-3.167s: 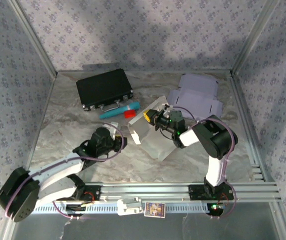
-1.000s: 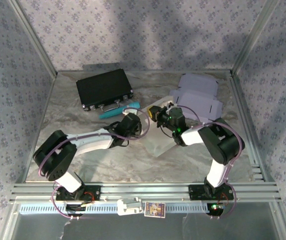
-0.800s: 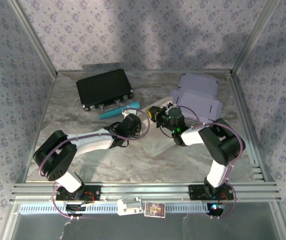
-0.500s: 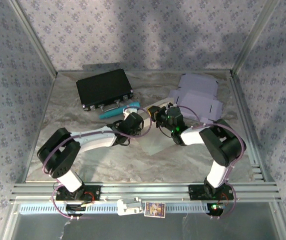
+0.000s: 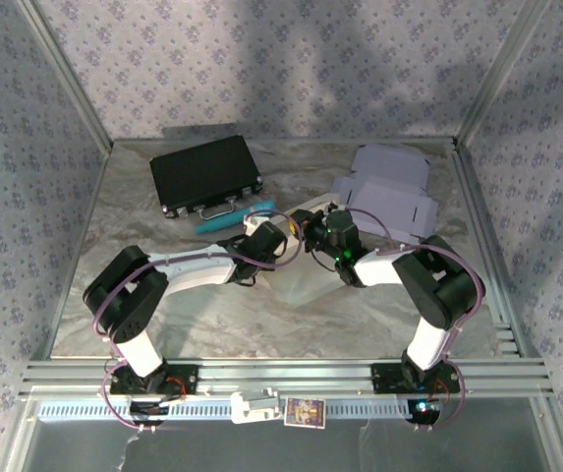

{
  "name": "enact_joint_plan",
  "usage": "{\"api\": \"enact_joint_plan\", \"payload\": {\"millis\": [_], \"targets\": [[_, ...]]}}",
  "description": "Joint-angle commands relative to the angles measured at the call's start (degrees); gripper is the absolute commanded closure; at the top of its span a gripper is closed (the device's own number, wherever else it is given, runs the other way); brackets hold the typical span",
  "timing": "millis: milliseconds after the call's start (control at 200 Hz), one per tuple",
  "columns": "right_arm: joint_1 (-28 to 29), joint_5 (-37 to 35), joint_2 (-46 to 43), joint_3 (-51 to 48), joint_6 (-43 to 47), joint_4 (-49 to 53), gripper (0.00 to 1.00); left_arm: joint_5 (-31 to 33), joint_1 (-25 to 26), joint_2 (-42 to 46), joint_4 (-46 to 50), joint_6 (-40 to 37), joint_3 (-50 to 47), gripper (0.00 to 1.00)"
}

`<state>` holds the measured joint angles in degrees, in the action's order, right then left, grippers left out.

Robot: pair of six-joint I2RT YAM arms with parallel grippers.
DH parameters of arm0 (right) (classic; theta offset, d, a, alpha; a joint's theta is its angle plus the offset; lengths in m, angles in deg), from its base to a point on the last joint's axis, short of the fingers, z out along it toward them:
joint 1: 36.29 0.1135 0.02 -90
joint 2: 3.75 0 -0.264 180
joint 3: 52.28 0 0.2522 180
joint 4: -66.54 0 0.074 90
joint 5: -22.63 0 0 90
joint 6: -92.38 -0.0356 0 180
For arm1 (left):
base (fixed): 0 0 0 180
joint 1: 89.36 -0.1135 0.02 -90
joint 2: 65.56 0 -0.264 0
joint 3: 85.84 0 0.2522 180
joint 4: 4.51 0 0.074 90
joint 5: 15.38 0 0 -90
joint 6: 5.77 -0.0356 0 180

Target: Fold the paper box

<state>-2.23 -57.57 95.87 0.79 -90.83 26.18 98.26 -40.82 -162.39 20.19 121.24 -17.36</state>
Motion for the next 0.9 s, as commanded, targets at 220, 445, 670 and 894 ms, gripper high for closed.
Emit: {"api": "enact_joint_plan", "payload": {"millis": [220, 445, 670, 894], "targets": [[0.3, 0.0, -2.6, 0.5, 0.2, 6.6, 1.0, 6.3, 0.0, -3.0, 10.3, 2.6, 4.4, 1.0], [0.2, -0.5, -4.7, 1.4, 1.1, 12.5, 1.0, 8.6, 0.4, -5.5, 19.4, 4.2, 10.2, 1.0], [0.2, -1.3, -5.1, 1.1, -0.5, 15.4, 1.0, 7.2, 0.2, -5.8, 15.0, 1.6, 10.0, 0.97], [-0.2, -0.5, -5.1, 1.2, -0.6, 17.2, 1.0, 4.8, -0.9, -6.0, 10.6, -1.3, 9.3, 1.0]]}}
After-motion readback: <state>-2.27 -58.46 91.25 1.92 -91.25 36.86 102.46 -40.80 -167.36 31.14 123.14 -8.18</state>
